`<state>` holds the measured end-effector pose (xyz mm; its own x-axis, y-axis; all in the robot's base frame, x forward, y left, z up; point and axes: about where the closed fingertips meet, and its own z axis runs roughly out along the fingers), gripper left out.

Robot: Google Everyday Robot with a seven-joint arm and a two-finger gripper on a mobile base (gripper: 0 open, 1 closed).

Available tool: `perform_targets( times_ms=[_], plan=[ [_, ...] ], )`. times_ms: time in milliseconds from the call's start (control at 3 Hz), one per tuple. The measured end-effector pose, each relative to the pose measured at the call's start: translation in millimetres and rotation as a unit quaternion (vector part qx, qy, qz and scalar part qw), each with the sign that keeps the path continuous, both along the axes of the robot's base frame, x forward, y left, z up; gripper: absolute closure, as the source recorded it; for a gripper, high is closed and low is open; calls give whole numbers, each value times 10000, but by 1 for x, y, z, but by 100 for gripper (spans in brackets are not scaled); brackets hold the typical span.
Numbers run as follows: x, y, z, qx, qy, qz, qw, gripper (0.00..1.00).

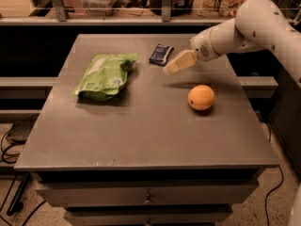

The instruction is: Pick rxbar blueberry

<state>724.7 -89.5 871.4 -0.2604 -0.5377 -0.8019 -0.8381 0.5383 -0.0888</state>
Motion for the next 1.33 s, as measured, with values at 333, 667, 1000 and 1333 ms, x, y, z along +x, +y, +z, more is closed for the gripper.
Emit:
perform_targets(
  times_ms=[333,667,1000,1333],
  plan=[
    [20,14,-11,174,-10,35,9998,0],
    [40,29,-17,301,-81,82,9995,0],
    [58,44,-27,378,-87,124,9992,0],
    [71,55,-37,404,-51,159,9990,0]
  ],
)
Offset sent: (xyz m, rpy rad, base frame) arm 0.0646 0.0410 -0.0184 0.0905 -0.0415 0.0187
